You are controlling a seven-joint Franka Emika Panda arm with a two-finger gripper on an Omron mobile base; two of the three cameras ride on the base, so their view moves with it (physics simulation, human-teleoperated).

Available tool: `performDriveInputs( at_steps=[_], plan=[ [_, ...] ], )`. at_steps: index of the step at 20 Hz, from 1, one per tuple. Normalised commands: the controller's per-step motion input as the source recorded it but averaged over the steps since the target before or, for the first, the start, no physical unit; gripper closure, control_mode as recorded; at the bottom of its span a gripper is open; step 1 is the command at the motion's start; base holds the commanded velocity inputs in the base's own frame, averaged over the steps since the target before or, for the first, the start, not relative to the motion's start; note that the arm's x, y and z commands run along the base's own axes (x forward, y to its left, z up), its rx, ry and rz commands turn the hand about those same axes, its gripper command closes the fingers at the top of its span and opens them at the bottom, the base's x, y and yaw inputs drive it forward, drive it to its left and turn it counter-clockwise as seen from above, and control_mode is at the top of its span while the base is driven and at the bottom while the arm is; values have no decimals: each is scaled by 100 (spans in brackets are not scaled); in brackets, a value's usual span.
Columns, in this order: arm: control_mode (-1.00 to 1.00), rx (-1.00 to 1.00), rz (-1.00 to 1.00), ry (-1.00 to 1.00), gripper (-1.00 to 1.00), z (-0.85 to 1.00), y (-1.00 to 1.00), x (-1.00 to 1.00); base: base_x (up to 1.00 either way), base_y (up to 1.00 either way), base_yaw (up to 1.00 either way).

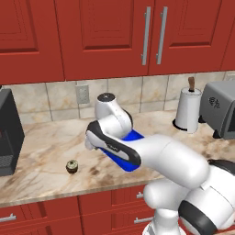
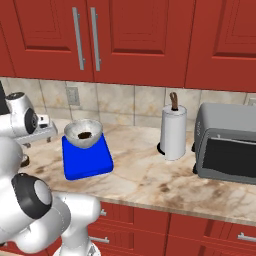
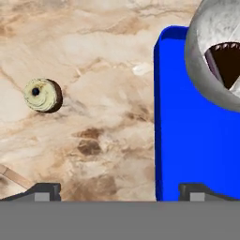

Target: Place the bowl with cake and the cupcake onto the tray.

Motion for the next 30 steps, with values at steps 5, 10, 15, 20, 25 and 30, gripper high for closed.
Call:
performDriveInputs(
  at_steps=[5,10,15,20,25,30],
  plan=[
    [-100,1,-8,0,-100,-20,56,-13,0,0,0],
    [-100,1,-5,0,-100,-6,42,0,0,0,0],
    [-100,8,-3,0,-100,0,32,0,0,0,0],
    [-100,12,-2,0,-100,0,21,-2,0,0,0],
    [-100,3,0,0,-100,-1,13,0,0,0,0],
    [-100,0,0,0,-100,-7,4,0,0,0,0]
  ],
)
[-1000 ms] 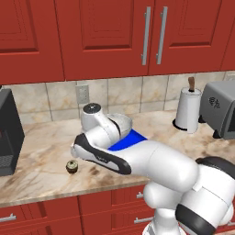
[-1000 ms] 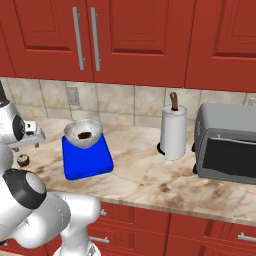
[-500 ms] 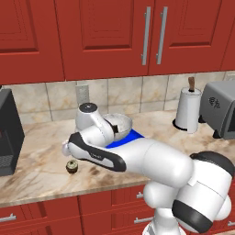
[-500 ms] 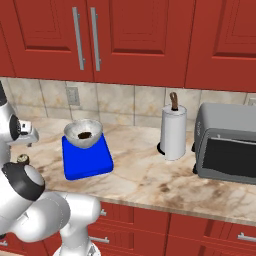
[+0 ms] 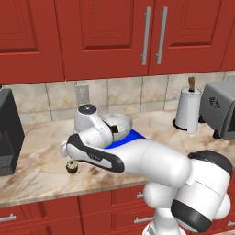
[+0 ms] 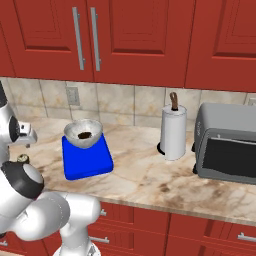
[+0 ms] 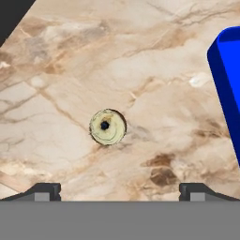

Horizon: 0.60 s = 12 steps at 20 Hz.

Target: Place the bowl with cake and the cupcake onto the tray.

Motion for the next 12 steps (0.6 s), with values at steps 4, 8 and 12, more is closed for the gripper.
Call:
performDriveInputs(
  at_steps=[4,8,12],
  plan=[
    [-100,0,0,0,-100,-13,6,0,0,0,0],
    [-100,0,0,0,-100,-14,12,0,0,0,0],
    [-100,0,0,0,-100,-11,10,2,0,0,0]
  ],
)
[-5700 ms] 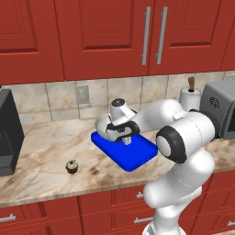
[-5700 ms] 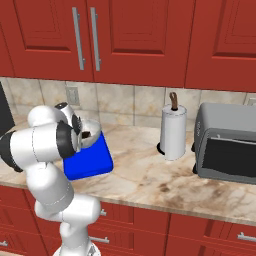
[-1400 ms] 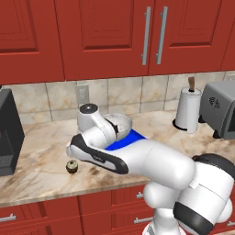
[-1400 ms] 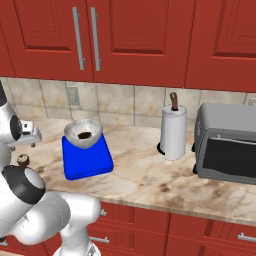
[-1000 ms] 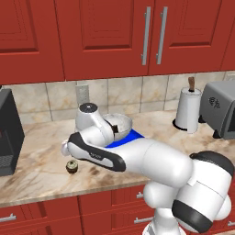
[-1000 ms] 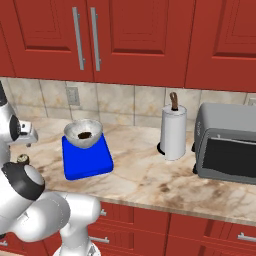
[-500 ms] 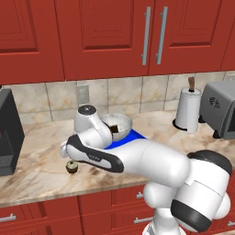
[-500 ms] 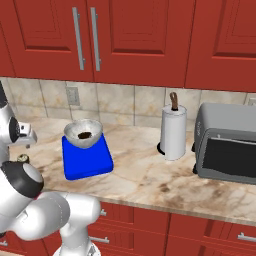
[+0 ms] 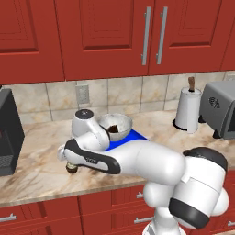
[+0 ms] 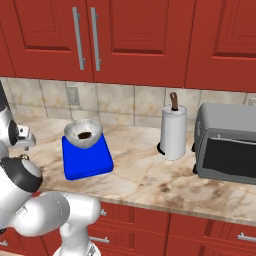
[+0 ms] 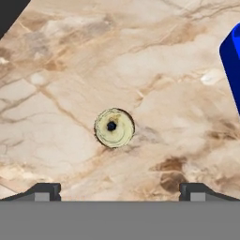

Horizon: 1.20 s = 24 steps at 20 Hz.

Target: Place the bowl with cake and the cupcake onto the tray.

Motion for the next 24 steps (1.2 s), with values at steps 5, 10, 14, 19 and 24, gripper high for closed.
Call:
performDriveInputs(
  at_steps=[5,10,14,19,24],
  plan=[
    [-100,0,0,0,-100,-16,5,3,0,0,0],
    [-100,0,0,0,-100,-17,2,4,0,0,0],
    [-100,0,0,0,-100,-18,6,6,0,0,0],
    [-100,0,0,0,-100,-18,16,10,0,0,0],
    [-100,0,0,0,-100,-14,15,11,0,0,0]
  ],
)
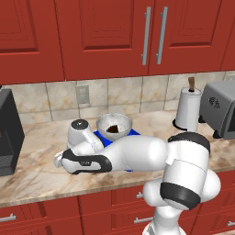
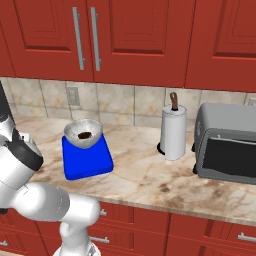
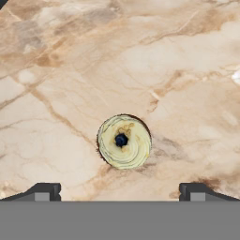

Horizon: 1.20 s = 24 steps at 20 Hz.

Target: Place the bowl with cake and the cupcake onto the tray.

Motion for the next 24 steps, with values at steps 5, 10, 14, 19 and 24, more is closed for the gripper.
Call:
performDriveInputs(
  at_steps=[5,10,14,19,24],
  plan=[
    [-100,0,0,0,-100,-11,6,13,0,0,0],
    [-100,0,0,0,-100,-12,0,4,0,0,0],
    [-100,0,0,0,-100,-15,0,0,0,0,0],
    [-100,0,0,0,-100,-14,2,0,0,0,0],
    [-100,0,0,0,-100,-11,1,2,0,0,0]
  ],
)
